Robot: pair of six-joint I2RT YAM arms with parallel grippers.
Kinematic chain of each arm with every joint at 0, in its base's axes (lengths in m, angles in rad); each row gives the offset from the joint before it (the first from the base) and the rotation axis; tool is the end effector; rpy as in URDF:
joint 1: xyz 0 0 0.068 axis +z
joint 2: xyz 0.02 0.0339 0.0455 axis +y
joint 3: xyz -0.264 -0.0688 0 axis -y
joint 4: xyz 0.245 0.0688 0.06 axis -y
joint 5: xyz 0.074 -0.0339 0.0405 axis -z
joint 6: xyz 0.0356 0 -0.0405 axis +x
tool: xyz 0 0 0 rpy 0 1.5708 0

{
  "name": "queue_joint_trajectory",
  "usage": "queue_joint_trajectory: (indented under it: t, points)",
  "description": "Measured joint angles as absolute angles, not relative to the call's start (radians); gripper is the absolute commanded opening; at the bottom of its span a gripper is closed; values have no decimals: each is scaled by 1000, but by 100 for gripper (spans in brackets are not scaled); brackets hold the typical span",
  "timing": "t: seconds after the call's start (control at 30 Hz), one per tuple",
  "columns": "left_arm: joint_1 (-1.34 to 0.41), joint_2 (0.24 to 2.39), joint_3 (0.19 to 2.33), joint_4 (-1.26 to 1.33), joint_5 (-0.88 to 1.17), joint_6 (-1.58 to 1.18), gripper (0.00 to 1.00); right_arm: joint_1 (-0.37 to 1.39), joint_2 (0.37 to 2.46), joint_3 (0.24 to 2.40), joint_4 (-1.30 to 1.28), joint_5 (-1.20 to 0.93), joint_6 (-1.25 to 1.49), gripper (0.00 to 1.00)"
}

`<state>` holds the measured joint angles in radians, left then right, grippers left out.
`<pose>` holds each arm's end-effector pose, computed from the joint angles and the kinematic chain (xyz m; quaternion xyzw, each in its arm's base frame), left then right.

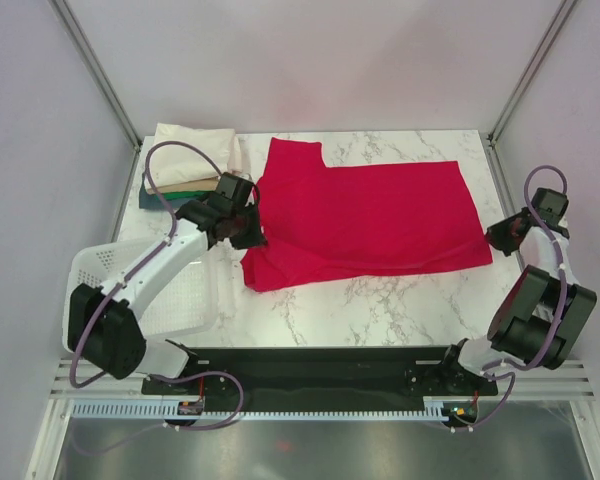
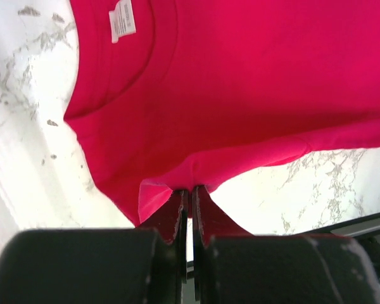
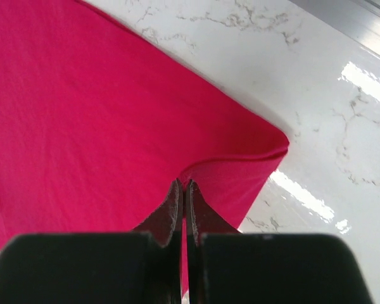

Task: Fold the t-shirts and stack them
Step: Fold the tshirt

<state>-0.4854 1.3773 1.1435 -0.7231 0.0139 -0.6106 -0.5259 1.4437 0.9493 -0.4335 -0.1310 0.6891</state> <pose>0.2515 -0.1332 0.2846 -0.0575 0.9515 -0.1631 0.2544 0.2585 -0.1447 0.2245 0.5234 0.7892 0.0876 0.3092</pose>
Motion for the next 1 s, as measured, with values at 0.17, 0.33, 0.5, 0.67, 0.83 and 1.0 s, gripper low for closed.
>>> queue_joint_trajectory:
  t: [0.17,0.33,0.5,0.67,0.83,1.0]
  points:
    - [-434,1499,1214,-707,58,-558,2,-495,1539,1009,-410,-112,692,0]
    - [-414,1591,1287,-702,64,-508,2,-471,1616,1061,-391,-98,693,0]
    - [-401,1675,1369,-704,63,-474,2,-469,1673,1096,-376,-88,696,0]
    - [-377,1774,1466,-713,62,-451,2,-466,1745,1145,-361,-84,704,0]
    - [-360,1858,1542,-727,58,-444,4,-454,1827,1200,-348,-97,704,2]
    - [-346,1922,1629,-784,52,-442,37,-440,1908,1267,-348,-122,713,46]
